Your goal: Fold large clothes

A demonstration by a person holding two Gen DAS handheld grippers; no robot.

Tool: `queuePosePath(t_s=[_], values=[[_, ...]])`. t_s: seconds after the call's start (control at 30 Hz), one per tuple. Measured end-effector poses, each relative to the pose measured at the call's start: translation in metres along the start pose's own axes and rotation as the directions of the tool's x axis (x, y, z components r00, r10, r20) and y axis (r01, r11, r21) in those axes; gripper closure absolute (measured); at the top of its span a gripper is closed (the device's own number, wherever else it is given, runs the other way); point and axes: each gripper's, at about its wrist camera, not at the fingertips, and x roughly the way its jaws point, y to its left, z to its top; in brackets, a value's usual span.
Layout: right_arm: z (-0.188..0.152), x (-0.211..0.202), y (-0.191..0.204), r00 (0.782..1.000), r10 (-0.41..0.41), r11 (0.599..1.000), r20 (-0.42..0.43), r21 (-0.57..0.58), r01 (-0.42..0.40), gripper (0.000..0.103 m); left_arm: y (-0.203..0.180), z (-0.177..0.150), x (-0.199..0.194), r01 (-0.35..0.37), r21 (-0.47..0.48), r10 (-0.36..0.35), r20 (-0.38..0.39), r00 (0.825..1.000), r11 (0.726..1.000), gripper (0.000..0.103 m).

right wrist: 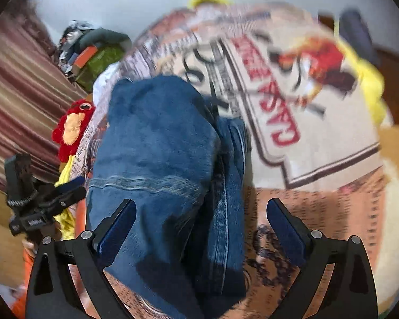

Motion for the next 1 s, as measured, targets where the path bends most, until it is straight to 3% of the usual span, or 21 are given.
queuePosePath(t_s=[0.17, 0.3, 0.37, 0.5, 0.57, 0.67, 0.73, 0.83, 1.0], values=[[0.015, 0.036, -0.012, 0.994, 0.082, 0.997, -0.075, 0.007, -0.082, 0.005, 0.012, 0.007, 0.033, 0.139, -0.104, -0.147, -0.076, 0.986, 0.985, 0.000], [0.023, 0.062, -0.020, 0.978, 0.169, 0.985, -0.121, 0.066, -0.162, 0.005, 0.018, 0.014, 0.055, 0.205, -0.173, -0.225, -0.102, 0.969, 0.963, 0.000], [0.026, 0.075, -0.021, 0.965, 0.219, 0.973, -0.143, 0.103, -0.205, 0.005, 0.020, 0.017, 0.062, 0.218, -0.196, -0.243, -0.108, 0.964, 0.956, 0.000], [0.029, 0.082, -0.012, 0.962, 0.233, 0.972, -0.142, 0.077, -0.224, 0.006, 0.013, 0.020, 0.065, 0.226, -0.181, -0.246, -0.095, 0.965, 0.957, 0.000], [0.029, 0.083, -0.008, 0.966, 0.223, 0.974, -0.130, 0.073, -0.215, 0.010, 0.007, 0.022, 0.065, 0.241, -0.162, -0.257, -0.088, 0.962, 0.957, 0.007], [0.026, 0.079, -0.004, 0.973, 0.206, 0.977, -0.107, 0.085, -0.198, 0.027, -0.004, 0.020, 0.060, 0.215, -0.129, -0.226, -0.081, 0.971, 0.968, 0.018], [0.026, 0.073, -0.003, 0.975, 0.201, 0.976, -0.098, 0.102, -0.191, 0.041, -0.005, 0.017, 0.055, 0.216, -0.129, -0.226, -0.074, 0.971, 0.968, 0.031], [0.028, 0.060, 0.006, 0.979, 0.181, 0.978, -0.088, 0.117, -0.171, 0.055, -0.010, 0.016, 0.037, 0.255, -0.123, -0.264, -0.070, 0.962, 0.959, 0.051], [0.028, 0.030, 0.039, 0.989, 0.140, 0.989, -0.050, 0.065, -0.136, 0.064, -0.035, 0.011, -0.004, 0.211, -0.011, -0.211, -0.017, 0.977, 0.977, 0.057]])
